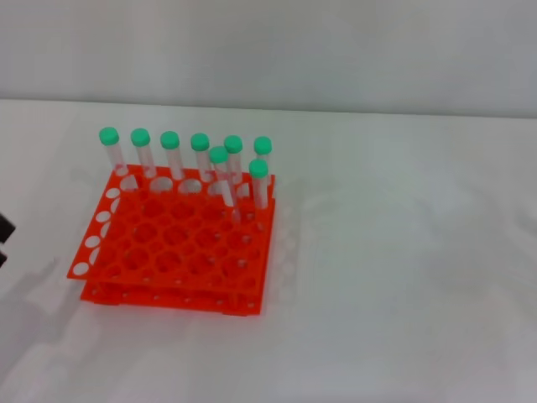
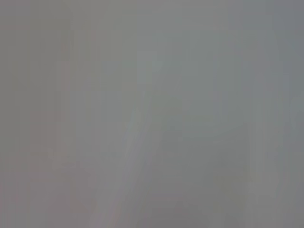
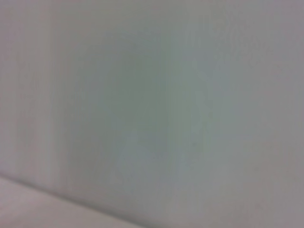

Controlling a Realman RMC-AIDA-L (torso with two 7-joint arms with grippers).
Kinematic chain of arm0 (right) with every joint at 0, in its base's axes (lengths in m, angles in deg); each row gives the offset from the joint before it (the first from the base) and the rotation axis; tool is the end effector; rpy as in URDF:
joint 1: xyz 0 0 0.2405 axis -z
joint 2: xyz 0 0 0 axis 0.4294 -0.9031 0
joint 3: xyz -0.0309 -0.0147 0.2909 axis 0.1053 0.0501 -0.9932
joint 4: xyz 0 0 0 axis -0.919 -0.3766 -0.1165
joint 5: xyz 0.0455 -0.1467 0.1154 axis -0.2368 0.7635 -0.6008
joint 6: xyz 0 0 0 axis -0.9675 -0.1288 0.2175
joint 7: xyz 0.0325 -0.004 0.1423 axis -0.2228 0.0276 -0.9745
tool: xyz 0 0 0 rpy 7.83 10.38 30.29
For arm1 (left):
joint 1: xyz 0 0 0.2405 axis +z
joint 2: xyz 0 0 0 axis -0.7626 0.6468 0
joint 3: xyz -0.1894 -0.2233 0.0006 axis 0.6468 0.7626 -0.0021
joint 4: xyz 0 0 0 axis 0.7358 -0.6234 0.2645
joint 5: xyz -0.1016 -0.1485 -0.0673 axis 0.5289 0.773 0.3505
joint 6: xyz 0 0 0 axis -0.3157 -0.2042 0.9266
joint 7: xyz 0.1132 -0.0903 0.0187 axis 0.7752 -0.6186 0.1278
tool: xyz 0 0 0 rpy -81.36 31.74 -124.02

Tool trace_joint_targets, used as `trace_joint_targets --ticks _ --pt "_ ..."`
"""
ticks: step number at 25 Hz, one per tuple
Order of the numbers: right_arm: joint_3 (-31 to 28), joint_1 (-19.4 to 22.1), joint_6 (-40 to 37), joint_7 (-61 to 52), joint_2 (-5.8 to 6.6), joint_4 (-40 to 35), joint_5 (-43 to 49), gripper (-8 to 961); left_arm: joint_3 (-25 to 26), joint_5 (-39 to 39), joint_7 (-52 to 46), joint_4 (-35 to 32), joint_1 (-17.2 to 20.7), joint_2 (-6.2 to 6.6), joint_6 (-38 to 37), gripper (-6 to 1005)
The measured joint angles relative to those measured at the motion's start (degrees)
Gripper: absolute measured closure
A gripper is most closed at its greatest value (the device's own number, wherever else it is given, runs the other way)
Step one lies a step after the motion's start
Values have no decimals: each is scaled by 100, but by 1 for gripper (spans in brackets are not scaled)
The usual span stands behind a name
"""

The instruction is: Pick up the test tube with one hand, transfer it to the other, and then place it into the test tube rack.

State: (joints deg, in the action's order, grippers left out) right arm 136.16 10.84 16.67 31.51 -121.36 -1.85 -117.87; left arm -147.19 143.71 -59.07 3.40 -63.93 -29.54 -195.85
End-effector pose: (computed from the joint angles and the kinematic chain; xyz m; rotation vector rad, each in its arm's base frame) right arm 0.3343 0.3410 0.0930 -2.0634 0.5941 0.6539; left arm -0.3749 0.2152 0.0510 -1.8086 -0.5113 -1.0311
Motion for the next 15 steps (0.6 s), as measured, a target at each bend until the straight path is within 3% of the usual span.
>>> trace_joint_targets --ticks 7,10,15 --pt "-1946 92 1214 1338 32 1097 -52 108 -19 -164 -316 -93 275 -2 116 478" --pt "-2282 261 1380 1575 54 1188 -37 108 -24 -314 -347 -127 277 -2 247 478" --pt "-2362 545 1546 1791 76 1207 -37 108 -31 -477 -332 -430 178 10 773 478"
